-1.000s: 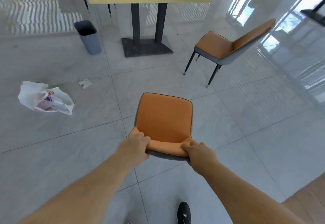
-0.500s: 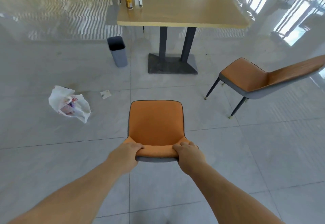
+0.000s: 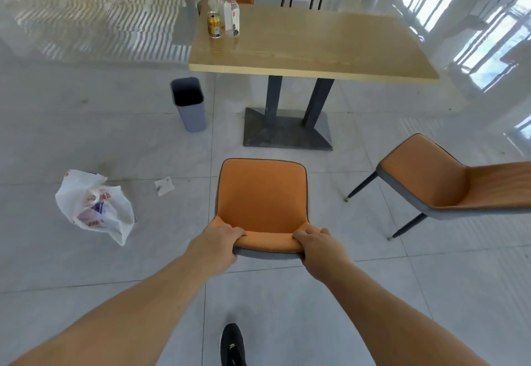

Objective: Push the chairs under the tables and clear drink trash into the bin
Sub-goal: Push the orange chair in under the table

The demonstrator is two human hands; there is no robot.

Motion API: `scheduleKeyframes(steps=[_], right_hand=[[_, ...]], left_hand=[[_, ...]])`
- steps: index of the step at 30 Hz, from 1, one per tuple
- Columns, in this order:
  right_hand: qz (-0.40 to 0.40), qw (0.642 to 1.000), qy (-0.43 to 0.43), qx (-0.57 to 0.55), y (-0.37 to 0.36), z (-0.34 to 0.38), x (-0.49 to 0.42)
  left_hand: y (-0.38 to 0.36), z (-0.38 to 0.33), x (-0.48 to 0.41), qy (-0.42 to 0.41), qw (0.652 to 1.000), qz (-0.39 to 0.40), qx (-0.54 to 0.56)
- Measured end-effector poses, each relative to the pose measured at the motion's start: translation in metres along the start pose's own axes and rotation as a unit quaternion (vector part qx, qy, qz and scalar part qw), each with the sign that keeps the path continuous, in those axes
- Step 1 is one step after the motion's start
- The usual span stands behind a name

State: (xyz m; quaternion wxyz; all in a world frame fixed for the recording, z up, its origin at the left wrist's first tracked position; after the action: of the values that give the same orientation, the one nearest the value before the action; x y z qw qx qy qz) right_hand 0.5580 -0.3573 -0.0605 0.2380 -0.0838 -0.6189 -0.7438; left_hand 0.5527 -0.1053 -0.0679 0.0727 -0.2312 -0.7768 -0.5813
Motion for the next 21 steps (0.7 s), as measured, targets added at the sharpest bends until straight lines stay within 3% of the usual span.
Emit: scheduleKeyframes(steps=[21], right_hand=[[-0.029,0.998,0.056,-0.005,0.181,-0.083,-0.325]], left_hand=[[0.152,0.029,-0.317,0.089,0.995,-0.027,0.037]])
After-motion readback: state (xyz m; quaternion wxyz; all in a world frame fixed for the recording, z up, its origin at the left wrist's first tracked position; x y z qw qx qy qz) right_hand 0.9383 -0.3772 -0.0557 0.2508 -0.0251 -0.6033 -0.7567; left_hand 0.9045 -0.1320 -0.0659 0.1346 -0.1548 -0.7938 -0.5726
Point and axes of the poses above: each hand's wrist, its own x-axis away from the middle knuckle, its own y-axis out of the back of the hand, z = x × y, the point moved 5 cm from there along -x, towards the middle knuckle, and after that the axes turned 4 degrees about -x, right-handed, at the moved point
